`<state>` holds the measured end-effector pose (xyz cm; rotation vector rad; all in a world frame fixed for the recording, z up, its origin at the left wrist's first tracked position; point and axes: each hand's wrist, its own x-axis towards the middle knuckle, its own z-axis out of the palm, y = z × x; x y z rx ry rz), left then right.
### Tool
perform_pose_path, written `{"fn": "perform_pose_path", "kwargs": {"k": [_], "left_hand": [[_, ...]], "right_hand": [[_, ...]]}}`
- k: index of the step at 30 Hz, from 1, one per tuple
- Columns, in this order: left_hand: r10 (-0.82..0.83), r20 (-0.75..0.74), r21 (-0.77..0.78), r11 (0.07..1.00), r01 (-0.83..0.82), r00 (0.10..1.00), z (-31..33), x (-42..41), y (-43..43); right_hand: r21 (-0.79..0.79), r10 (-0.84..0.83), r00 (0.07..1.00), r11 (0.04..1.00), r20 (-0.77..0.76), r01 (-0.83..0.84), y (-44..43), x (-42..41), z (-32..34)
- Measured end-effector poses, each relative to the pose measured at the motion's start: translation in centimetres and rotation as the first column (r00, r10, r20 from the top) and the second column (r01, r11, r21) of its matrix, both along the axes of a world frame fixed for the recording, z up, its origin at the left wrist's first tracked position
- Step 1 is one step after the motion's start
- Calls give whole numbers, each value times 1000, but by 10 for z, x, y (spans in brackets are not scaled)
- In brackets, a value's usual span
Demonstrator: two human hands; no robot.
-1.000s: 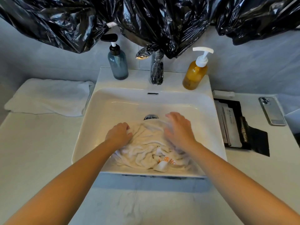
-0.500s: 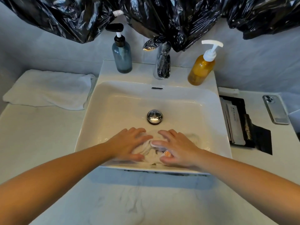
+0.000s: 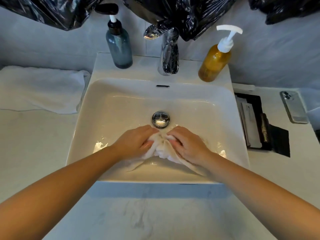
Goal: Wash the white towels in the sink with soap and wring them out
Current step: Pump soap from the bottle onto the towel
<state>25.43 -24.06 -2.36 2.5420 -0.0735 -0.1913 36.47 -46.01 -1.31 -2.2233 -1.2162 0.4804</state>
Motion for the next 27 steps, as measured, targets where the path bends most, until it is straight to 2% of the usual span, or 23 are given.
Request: {"fn": "perform_pose_path", "kwargs": {"k": [1, 3, 5, 7, 10, 13, 14, 16, 18, 20, 22, 23, 25, 26, 27], "left_hand": [[-114, 88, 62, 992, 109, 990, 1, -6, 8], [-305, 159, 178, 944, 277, 939, 4, -21, 19], [-370, 114, 287, 901, 326, 922, 4, -30, 13], [-349, 62, 397, 868, 297, 935, -2, -28, -6], [-305, 53, 472, 846, 246, 951, -12, -13, -22], [-256, 95, 438, 878, 190, 962, -16, -4, -22], [-235, 97, 398, 900, 179, 967, -13, -5, -24], [-114, 20, 222, 969, 106, 993, -2, -1, -22], [-30, -53, 67, 997, 34, 998, 4, 2, -11], [-176, 32, 118, 978, 171, 984, 9, -7, 5], [-320, 112, 288, 917, 277, 941, 5, -24, 23], [-300, 115, 356, 902, 242, 947, 4, -34, 29], [-117, 47, 454, 887, 83, 992, 8, -45, 29], [-8, -34, 451, 892, 23, 999, 9, -45, 28], [90, -111, 382, 923, -41, 990, 12, -41, 26]], "right_hand": [[-7, 109, 989, 994, 103, -108, -12, 4, 0], [-107, 296, 918, 955, 265, -277, -35, 9, -7], [-237, 396, 834, 915, 383, -326, -45, 7, -19], [-278, 386, 814, 917, 435, -287, -36, -1, -29], [-226, 306, 854, 947, 421, -228, -19, -6, -34], [-237, 301, 866, 946, 399, -220, -12, -6, -32], [-256, 286, 890, 945, 355, -202, -9, -5, -28], [-283, 205, 946, 950, 253, -130, -4, -4, -20], [-167, 128, 987, 980, 96, -111, -5, -2, -11], [-123, 179, 981, 978, 81, -168, -15, 1, -3], [-230, 223, 948, 958, 228, -170, -33, 3, -2], [-325, 202, 938, 940, 280, -105, -42, 1, -1], [-461, 82, 959, 886, 270, 54, -51, -1, 7], [-473, -18, 982, 875, 190, 108, -50, -2, 11], [-428, -120, 991, 893, 64, 136, -46, -3, 16]]}}
